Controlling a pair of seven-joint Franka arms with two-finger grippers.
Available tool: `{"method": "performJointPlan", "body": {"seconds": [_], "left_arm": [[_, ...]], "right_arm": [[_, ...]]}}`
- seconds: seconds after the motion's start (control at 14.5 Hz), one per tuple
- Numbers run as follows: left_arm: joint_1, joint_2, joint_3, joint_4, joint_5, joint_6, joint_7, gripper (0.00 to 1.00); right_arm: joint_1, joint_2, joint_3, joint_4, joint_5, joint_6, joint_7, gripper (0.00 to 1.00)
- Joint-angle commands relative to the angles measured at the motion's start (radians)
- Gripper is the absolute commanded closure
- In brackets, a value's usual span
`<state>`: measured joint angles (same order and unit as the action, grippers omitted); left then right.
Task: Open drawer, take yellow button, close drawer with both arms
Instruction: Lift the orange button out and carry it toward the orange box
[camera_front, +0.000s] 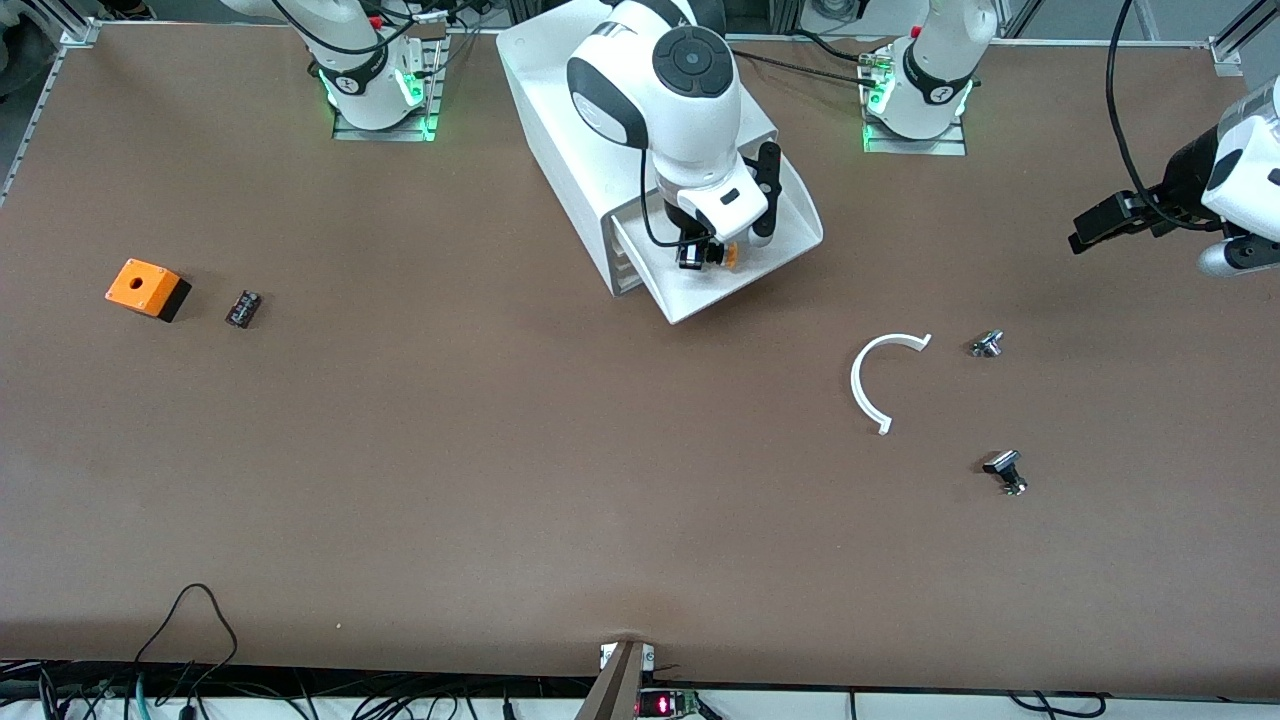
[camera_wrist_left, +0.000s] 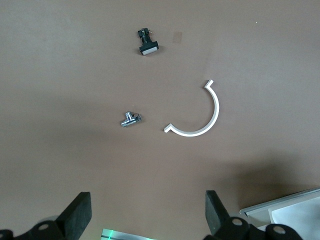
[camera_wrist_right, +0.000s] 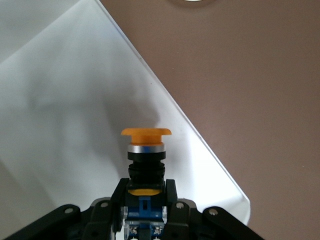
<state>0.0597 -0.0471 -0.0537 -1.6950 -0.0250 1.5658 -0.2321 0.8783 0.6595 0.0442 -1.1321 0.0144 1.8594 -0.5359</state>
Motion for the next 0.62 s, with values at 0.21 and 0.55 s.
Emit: {"method": "performJointPlan", "body": {"seconds": [0.21, 0.55], "left_arm": [[-0.012, 0.026, 0.034, 0.048, -0.018, -0.023, 0.105, 0.0], [-0.012, 0.036, 0.037, 0.061, -0.016, -0.029, 0.145, 0.0]], "right_arm": [[-0.004, -0.115, -0.075, -0.009, -0.002, -0.063, -0.015, 0.76], [-0.067, -0.185, -0.177, -0.142, 0.002, -0.022, 0.004, 0.76]]}}
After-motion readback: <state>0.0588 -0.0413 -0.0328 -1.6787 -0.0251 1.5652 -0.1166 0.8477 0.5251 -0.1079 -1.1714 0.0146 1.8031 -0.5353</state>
